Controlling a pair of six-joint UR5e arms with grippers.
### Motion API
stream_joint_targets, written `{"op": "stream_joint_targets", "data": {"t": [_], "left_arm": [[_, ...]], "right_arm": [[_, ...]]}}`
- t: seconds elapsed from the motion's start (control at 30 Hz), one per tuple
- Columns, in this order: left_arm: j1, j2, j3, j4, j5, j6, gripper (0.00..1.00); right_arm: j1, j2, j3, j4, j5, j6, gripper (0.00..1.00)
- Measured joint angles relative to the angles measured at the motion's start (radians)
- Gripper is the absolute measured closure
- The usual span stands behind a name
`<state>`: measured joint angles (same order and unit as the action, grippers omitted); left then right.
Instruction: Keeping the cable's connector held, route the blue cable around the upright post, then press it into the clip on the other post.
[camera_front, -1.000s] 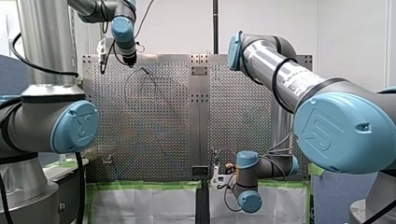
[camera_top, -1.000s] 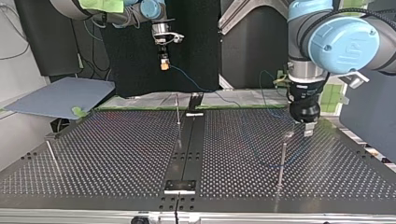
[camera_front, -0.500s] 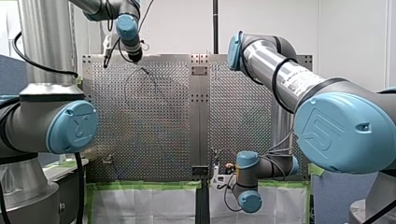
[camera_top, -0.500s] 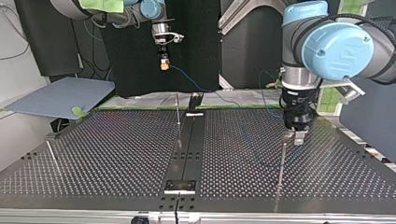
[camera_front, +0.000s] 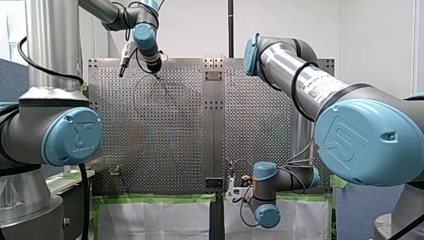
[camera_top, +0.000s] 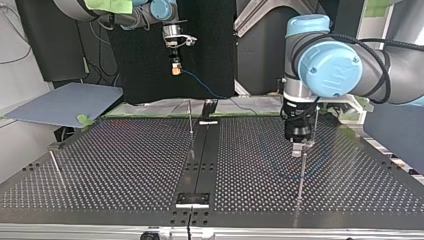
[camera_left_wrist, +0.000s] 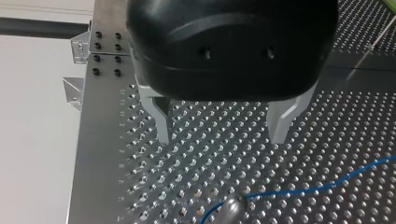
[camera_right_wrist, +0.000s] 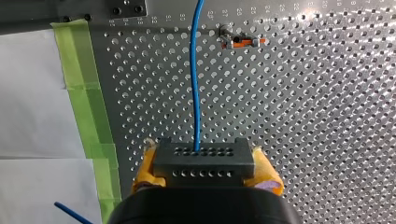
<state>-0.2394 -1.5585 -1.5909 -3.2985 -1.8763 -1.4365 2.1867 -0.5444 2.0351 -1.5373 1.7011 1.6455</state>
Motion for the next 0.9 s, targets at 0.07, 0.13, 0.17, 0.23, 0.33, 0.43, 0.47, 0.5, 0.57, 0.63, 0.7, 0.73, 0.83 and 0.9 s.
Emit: {"op": "stream_joint_targets", "data": {"t": [0.07,0.13,0.17,0.23,0.33,0.43,0.47,0.5,0.57,0.63,0.7,0.73,0.83,0.9], "left_arm": [[-0.007,-0.013,0.0,0.012,0.002,-0.009,0.02],[-0.013,-0.026,0.0,0.019,0.003,-0.013,0.02],[-0.017,-0.033,0.0,0.024,0.003,-0.013,0.02],[-0.023,-0.04,0.0,0.034,-0.001,-0.012,0.02],[-0.032,-0.045,0.001,0.054,-0.017,-0.007,0.02],[-0.041,-0.053,0.001,0.078,-0.039,0.009,0.02],[-0.044,-0.054,0.001,0.087,-0.048,0.017,0.02],[-0.047,-0.055,0.001,0.095,-0.056,0.024,0.02],[-0.05,-0.056,0.001,0.111,-0.072,0.04,0.02],[-0.052,-0.057,0.001,0.129,-0.091,0.059,0.02],[-0.056,-0.063,0.001,0.147,-0.11,0.077,0.02],[-0.058,-0.067,0.001,0.152,-0.117,0.085,0.02],[-0.069,-0.087,0.001,0.168,-0.142,0.11,0.02],[-0.077,-0.101,0.001,0.178,-0.157,0.125,0.02]], "right_arm": [[0.0,0.0,0.0,0.0,0.0,0.001,1.0],[0.0,0.0,0.0,0.001,-0.001,0.002,1.0],[0.0,0.0,0.0,0.001,-0.001,0.003,1.0],[0.0,0.0,0.0,0.001,-0.002,0.004,1.0],[0.001,0.0,0.0,0.0,-0.005,0.007,1.0],[0.004,0.0,0.0,-0.003,-0.008,0.008,1.0],[0.005,0.0,0.0,-0.004,-0.008,0.009,1.0],[0.006,0.0,0.0,-0.006,-0.009,0.01,1.0],[0.008,0.0,-0.001,-0.009,-0.011,0.015,1.0],[0.009,0.0,-0.001,-0.01,-0.012,0.016,1.0],[0.01,0.0,-0.002,-0.01,-0.013,0.017,1.0],[0.011,0.0,-0.001,-0.009,-0.013,0.017,1.0],[0.012,0.0,-0.002,-0.007,-0.013,0.017,1.0],[0.014,0.0,-0.002,-0.008,-0.014,0.016,1.0]]}}
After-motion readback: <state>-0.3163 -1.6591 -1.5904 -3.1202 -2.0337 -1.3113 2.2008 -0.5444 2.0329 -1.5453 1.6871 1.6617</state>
